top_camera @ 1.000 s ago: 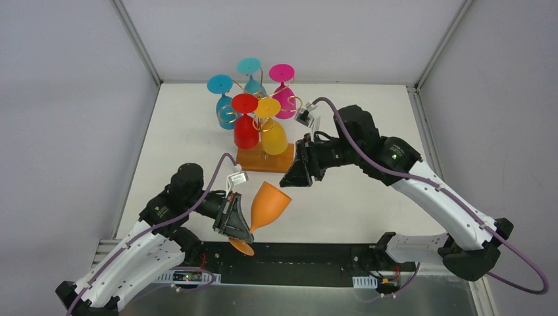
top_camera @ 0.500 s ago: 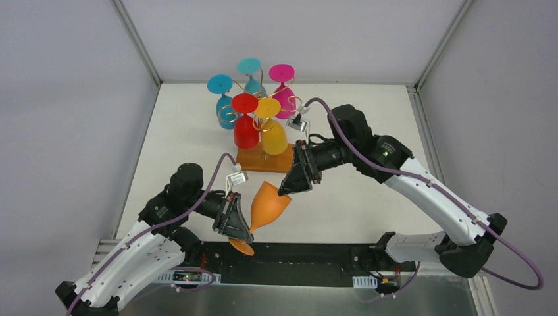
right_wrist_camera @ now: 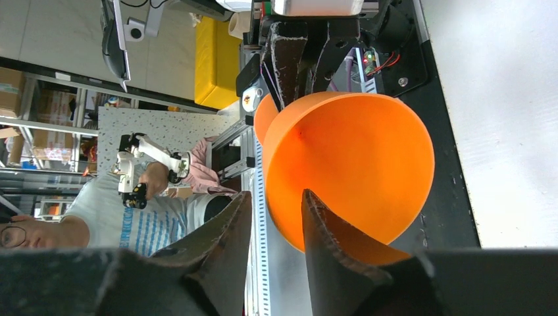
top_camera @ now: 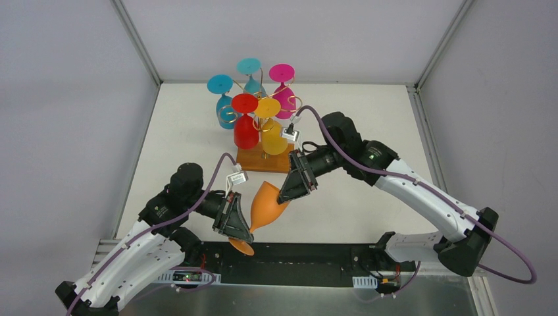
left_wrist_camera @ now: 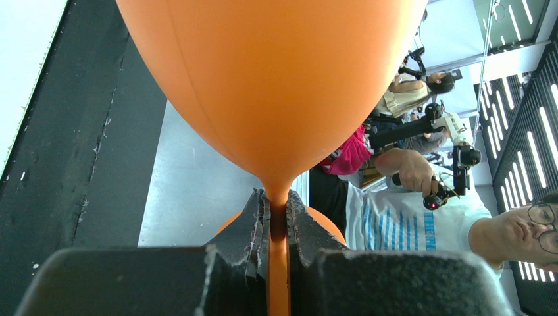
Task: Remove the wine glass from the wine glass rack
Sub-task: Place the wine glass at the center of the board.
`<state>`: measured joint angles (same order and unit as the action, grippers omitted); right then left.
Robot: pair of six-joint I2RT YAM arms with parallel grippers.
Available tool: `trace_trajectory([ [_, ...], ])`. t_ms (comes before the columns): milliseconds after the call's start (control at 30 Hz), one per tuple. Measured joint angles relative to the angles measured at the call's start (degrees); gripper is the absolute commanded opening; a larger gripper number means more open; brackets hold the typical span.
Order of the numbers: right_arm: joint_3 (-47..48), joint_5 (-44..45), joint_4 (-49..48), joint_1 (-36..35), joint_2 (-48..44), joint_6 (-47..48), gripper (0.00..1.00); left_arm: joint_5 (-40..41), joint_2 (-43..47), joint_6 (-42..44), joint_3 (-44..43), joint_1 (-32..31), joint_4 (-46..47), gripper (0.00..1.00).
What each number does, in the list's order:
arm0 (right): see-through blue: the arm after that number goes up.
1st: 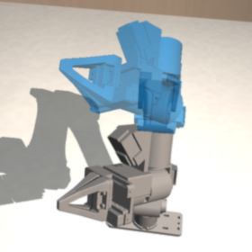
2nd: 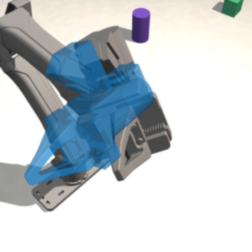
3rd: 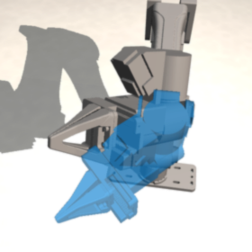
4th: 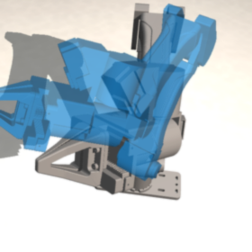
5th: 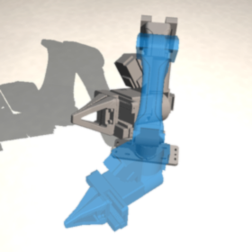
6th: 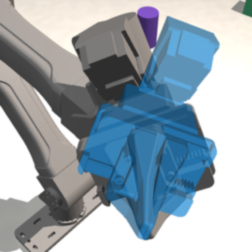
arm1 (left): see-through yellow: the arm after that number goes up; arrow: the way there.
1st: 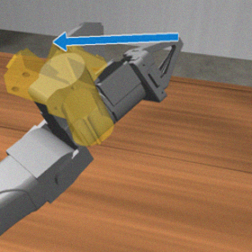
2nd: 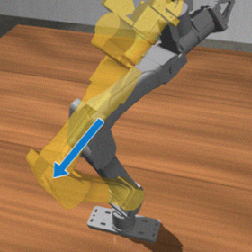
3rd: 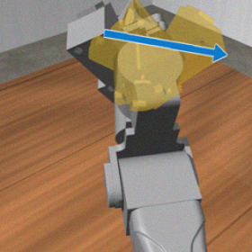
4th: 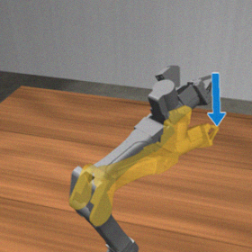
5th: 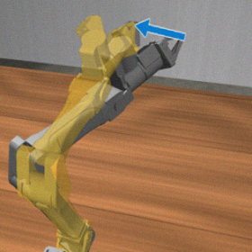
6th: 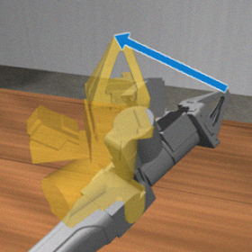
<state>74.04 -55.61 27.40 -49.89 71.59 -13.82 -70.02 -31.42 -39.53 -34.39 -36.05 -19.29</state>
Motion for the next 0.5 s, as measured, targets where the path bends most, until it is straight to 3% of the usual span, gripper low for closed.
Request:
trace_trajectory([
  [233, -2.73, -2.29, -5.07, -0.02, 0.0, -2.08, 0.22, 0.02, 0.0, -0.02, 0.0, 0.0, 0.0, 0.0],
  [367, -3.5, -3.39, -7.67, -0.09, -0.04, -2.71, 0.0, 0.02, 0.09, 0.0, 0.0, 0.0, -0.02, 0.0],
  [500, -4.63, -5.14, -10.19, -0.28, -0.39, -3.13, 0.0, 0.07, 0.04, 0.07, 0.0, 0.0, -0.5, 0.0],
])
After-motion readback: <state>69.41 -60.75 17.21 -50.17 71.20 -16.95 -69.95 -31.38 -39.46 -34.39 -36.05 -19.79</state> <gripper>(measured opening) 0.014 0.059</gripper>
